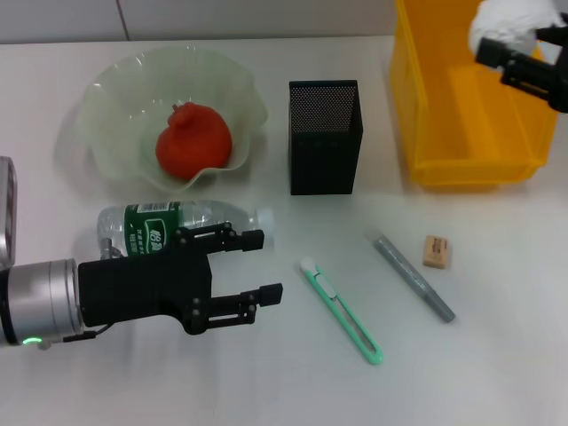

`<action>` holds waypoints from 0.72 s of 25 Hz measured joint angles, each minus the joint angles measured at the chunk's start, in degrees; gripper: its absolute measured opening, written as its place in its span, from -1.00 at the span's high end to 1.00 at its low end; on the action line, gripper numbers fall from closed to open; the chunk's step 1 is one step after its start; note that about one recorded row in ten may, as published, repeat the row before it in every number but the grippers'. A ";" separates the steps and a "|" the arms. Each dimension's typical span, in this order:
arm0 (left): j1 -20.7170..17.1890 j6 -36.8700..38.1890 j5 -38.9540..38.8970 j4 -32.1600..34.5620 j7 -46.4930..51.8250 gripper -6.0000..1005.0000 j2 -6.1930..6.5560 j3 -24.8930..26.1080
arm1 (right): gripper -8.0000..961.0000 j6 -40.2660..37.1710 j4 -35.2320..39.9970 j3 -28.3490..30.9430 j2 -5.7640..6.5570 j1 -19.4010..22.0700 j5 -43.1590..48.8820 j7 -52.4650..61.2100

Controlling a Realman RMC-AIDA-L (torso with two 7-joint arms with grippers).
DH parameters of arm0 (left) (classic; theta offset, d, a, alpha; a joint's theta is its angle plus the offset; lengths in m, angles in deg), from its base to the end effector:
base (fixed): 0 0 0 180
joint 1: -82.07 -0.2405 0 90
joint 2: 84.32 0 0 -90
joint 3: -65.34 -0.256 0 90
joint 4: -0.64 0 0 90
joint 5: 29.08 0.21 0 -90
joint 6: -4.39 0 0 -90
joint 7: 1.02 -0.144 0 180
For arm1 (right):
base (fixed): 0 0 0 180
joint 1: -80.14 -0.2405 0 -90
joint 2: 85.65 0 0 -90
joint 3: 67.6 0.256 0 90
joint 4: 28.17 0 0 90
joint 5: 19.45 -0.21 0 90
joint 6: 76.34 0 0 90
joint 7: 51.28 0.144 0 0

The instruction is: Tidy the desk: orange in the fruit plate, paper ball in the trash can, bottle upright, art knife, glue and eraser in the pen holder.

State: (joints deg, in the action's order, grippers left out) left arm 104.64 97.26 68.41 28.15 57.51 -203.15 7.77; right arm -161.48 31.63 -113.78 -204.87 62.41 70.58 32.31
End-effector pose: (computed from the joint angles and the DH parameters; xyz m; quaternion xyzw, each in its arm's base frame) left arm -0.2701 0.2655 -0.0431 -0.9416 -0.1261 -0.3030 0.0758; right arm 0.2470 0.3287 0.0866 -0.8817 0.1572 0.3361 0.2913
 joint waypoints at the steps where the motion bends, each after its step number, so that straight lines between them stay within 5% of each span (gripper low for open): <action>1: 0.02 0.00 -0.01 0.00 0.00 -0.42 0.00 0.00 | -0.14 1.66 -1.18 0.53 0.04 -0.13 -0.01 -0.44; 18: 1.09 -0.56 -0.47 -1.41 0.01 -0.41 0.00 -0.16 | -0.15 24.10 -12.16 1.40 0.22 -9.17 3.25 -1.28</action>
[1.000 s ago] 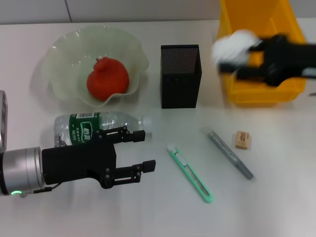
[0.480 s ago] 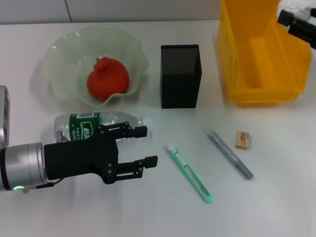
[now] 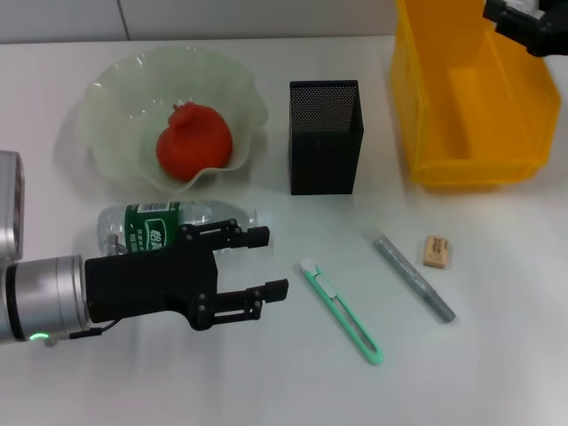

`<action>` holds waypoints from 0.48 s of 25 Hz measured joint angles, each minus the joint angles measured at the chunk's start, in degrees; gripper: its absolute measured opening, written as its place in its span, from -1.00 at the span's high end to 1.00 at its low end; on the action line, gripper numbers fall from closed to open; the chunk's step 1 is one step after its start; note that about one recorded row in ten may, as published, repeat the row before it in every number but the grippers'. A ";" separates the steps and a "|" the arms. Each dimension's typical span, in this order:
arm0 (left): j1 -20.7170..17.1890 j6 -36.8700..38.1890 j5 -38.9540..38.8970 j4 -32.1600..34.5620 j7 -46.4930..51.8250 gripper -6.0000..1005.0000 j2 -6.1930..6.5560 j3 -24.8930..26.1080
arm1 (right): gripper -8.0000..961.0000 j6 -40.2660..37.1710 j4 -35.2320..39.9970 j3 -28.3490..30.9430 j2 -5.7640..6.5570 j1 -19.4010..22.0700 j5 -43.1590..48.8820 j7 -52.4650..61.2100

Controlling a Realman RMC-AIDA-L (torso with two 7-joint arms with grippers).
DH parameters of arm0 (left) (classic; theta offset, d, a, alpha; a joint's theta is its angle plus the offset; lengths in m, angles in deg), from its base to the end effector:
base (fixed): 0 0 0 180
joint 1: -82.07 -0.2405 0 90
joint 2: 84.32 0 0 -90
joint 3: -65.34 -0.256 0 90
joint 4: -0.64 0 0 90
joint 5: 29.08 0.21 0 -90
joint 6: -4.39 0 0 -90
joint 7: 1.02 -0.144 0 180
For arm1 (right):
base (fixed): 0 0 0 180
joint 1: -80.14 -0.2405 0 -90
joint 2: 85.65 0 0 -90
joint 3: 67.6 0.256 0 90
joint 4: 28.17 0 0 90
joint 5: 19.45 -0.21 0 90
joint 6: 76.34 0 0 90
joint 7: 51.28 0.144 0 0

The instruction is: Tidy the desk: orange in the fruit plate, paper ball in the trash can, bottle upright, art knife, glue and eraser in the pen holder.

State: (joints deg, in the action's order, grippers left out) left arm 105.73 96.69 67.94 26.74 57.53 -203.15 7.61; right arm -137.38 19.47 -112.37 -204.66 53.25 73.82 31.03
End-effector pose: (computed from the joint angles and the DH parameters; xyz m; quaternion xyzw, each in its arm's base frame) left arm -0.2672 0.2687 -0.0463 -0.9405 -0.1298 -0.3054 0.0733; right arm 0.2698 0.3963 0.0702 -0.8322 0.2526 0.2831 0.4042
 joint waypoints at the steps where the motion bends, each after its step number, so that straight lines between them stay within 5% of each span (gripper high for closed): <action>1: -0.13 0.14 0.00 0.00 0.03 -0.41 0.00 0.01 | -0.17 1.38 -0.72 -0.06 -0.01 -0.41 0.04 -0.02; 12: -0.32 0.09 0.01 -0.09 0.07 -0.42 0.00 -0.08 | -0.38 1.38 -0.74 -0.79 -0.04 -0.11 0.12 -0.28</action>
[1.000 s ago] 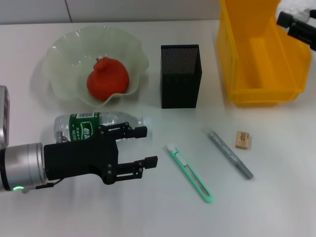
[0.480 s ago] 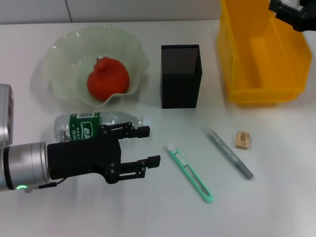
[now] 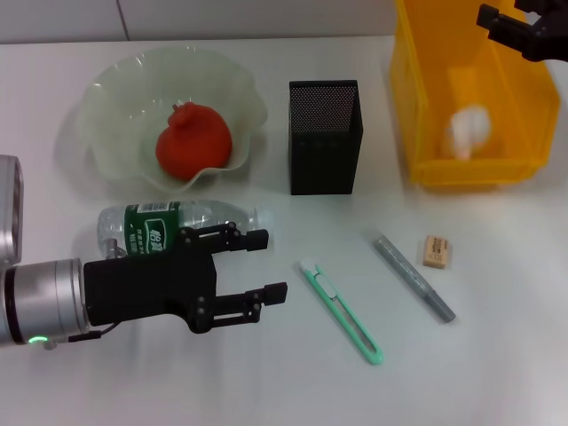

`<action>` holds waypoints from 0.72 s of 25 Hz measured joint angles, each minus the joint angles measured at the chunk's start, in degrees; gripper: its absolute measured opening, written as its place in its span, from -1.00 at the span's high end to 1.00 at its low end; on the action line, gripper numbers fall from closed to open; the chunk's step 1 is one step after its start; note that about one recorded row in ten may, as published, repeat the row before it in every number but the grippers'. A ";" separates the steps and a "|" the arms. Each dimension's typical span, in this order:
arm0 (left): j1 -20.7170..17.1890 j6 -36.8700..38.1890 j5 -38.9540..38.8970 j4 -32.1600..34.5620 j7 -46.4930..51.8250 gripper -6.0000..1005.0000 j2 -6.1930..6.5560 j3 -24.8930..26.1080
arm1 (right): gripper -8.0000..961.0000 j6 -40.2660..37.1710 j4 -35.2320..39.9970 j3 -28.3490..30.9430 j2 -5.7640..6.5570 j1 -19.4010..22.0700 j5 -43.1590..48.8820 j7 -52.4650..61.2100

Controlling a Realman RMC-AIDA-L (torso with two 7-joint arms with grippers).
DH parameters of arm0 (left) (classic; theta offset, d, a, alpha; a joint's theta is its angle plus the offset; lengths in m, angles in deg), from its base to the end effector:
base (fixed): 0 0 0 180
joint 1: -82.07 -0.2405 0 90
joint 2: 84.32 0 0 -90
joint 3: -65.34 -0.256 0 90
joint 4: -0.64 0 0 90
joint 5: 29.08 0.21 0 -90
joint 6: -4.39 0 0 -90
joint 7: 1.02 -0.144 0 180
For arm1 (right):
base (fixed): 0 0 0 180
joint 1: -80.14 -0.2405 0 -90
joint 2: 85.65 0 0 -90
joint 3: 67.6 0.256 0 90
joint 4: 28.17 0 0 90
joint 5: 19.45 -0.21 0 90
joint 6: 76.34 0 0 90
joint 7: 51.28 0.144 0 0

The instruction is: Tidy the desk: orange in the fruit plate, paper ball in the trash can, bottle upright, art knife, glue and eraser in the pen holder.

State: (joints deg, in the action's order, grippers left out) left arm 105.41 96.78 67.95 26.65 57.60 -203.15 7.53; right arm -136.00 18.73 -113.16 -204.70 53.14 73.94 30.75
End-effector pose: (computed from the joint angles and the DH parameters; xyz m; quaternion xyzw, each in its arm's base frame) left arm -0.2686 0.2666 -0.0466 -0.9400 -0.1333 -0.3055 0.0725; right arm 0.2720 0.3975 0.0656 -0.8327 0.2571 0.2750 0.4060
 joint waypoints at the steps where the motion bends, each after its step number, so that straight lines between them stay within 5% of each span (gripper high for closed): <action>1: 0.04 0.00 0.00 0.00 0.00 -0.42 0.00 0.04 | -0.41 -0.09 -0.04 0.00 -0.01 0.04 0.02 0.00; 10: 0.14 -0.04 0.00 0.00 0.00 -0.42 0.00 0.10 | -0.41 -9.76 3.80 0.04 -0.03 3.46 0.06 0.01; 18: 0.38 -0.10 0.00 0.00 0.00 -0.41 -0.05 0.15 | -0.41 -29.67 9.35 0.59 0.09 11.48 0.38 0.90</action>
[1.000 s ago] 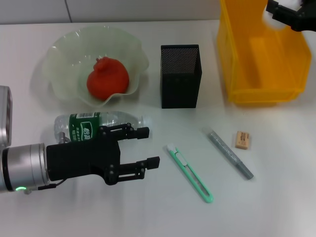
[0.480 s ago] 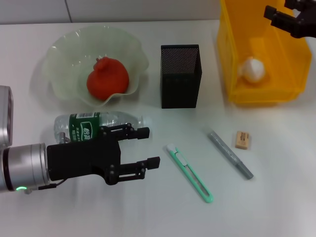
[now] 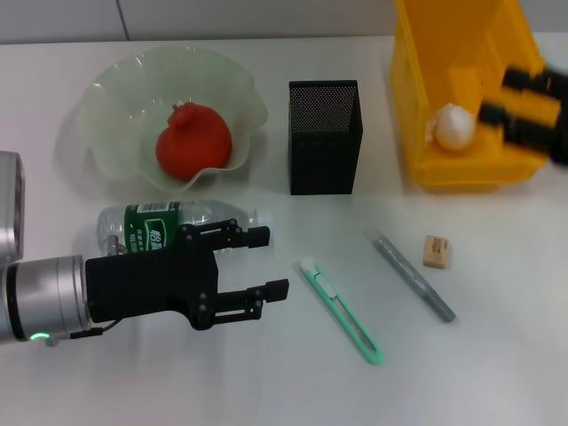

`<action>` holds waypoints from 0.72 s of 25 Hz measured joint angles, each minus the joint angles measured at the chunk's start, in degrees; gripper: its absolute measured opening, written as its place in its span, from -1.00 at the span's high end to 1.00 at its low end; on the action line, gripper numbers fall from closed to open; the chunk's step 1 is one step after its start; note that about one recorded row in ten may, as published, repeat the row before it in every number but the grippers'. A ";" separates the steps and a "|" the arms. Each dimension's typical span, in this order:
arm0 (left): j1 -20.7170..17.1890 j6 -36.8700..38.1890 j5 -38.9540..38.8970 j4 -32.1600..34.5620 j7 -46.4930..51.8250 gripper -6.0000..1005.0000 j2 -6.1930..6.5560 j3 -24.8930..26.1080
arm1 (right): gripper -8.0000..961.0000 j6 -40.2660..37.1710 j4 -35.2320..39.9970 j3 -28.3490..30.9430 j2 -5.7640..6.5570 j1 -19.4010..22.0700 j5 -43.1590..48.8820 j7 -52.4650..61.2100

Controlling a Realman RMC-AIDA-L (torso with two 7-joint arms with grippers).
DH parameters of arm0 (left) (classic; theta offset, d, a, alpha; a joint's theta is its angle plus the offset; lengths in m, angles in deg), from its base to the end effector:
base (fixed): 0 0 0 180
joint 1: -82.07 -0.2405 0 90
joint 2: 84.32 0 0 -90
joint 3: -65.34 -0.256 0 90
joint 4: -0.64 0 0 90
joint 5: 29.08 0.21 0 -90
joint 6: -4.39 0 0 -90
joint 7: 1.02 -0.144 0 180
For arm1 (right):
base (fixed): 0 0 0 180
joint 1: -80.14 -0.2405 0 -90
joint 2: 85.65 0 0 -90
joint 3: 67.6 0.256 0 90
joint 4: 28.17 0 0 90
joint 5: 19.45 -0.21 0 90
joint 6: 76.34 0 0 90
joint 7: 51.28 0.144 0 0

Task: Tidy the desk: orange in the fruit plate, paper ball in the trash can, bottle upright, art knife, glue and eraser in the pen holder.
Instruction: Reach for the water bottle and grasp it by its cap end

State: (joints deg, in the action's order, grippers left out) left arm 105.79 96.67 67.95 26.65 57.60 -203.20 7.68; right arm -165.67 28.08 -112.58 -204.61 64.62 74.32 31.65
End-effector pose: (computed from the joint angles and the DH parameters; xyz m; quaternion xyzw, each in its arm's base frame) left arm -0.2669 0.2688 -0.0466 -0.9401 -0.1308 -0.3061 0.0730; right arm 0.2711 0.3060 0.0726 -0.8916 0.1914 0.3190 0.2581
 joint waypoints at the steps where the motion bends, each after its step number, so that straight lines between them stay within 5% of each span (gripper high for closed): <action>1: 0.01 0.00 0.00 0.00 -0.01 -0.41 -0.02 0.01 | -0.41 -5.50 -0.72 0.07 0.12 1.17 1.47 -2.92; 8: 0.94 0.29 -0.24 0.00 -0.06 -0.42 -0.04 0.09 | -0.41 -16.51 -1.97 -0.20 0.29 1.10 9.11 -7.21; 18: 0.78 0.37 -2.46 0.02 0.24 -0.42 0.15 0.11 | -0.41 -17.17 -6.94 -0.23 -0.05 -0.38 14.72 -7.22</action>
State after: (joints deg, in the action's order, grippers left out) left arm 106.57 97.04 65.49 26.67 57.84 -203.06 7.79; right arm -182.84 21.14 -112.80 -204.66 64.24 89.04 24.43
